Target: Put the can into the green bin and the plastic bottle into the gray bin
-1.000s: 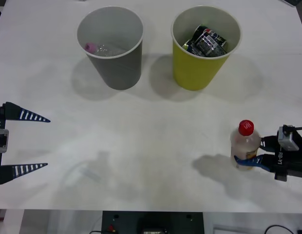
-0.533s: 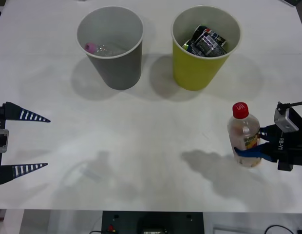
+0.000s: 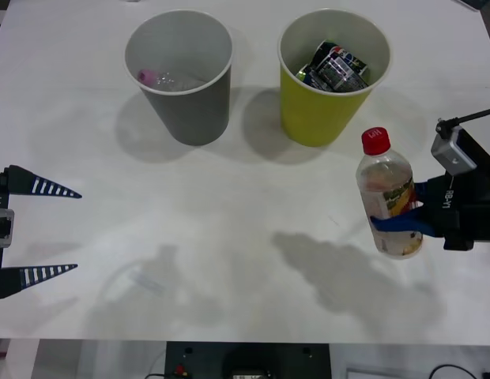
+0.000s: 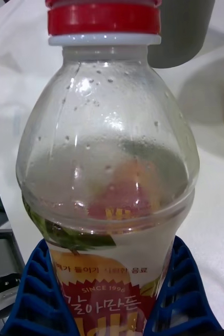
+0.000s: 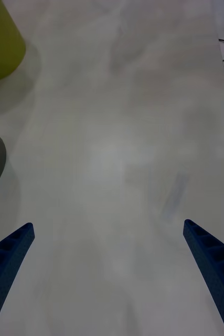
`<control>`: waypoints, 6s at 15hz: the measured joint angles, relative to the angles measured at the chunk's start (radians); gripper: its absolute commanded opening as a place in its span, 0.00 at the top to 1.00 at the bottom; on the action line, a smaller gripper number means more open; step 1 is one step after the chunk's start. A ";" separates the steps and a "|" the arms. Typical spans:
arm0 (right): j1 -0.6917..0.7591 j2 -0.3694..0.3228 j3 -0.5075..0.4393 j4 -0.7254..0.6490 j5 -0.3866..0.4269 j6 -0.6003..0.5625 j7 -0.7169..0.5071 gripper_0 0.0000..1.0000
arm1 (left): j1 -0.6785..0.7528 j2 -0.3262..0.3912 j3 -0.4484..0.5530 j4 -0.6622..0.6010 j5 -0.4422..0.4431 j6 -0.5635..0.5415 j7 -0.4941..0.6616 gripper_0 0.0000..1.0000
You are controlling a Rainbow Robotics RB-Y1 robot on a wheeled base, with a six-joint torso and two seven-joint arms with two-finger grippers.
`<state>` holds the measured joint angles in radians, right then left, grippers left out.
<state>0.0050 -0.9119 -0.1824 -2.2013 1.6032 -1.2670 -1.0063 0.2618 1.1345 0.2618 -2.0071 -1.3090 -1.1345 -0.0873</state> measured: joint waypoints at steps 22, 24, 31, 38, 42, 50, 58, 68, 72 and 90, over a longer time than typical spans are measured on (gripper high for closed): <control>-1.034 -0.117 0.621 0.440 -0.016 -0.036 -0.284 1.00 | 0.000 0.000 0.000 0.000 0.000 0.000 0.000 0.02; -1.130 -0.078 0.674 0.545 -0.026 -0.037 -0.284 1.00 | 0.000 0.000 0.000 0.000 0.000 0.000 0.000 0.02; -1.392 0.139 0.789 0.880 0.021 -0.037 -0.284 1.00 | 0.000 0.000 0.000 0.000 0.000 0.000 0.000 0.02; -1.547 0.403 0.790 1.141 0.222 -0.024 -0.284 1.00 | 0.000 0.000 0.000 0.000 0.000 0.000 0.000 0.02; -1.633 0.540 0.792 1.304 0.309 0.034 -0.283 1.00 | 0.000 0.000 0.000 0.000 0.000 0.000 0.000 0.02; -1.657 0.599 0.801 1.373 0.338 0.079 -0.254 0.10 | 0.000 0.000 0.000 0.000 0.000 0.000 0.000 0.02; -1.654 0.552 0.795 1.366 0.312 0.027 -0.227 0.00 | 0.000 0.000 0.000 0.000 0.000 0.000 0.000 0.02; -1.462 0.298 0.623 1.064 0.193 -0.197 -0.158 0.00 | 0.000 0.000 0.000 0.000 0.000 0.000 0.000 0.02; -1.328 0.195 0.527 0.877 0.135 -0.271 -0.129 0.00 | 0.000 0.000 0.000 0.000 0.000 0.000 0.000 0.02; -0.399 -0.061 -0.054 0.150 -0.051 -0.304 0.348 0.00 | 0.000 0.000 0.000 0.000 0.000 0.000 0.000 0.02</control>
<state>-0.3940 -0.9730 -0.2362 -2.0510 1.5525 -1.5710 -0.6580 0.2618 1.1345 0.2618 -2.0071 -1.3090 -1.1345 -0.0873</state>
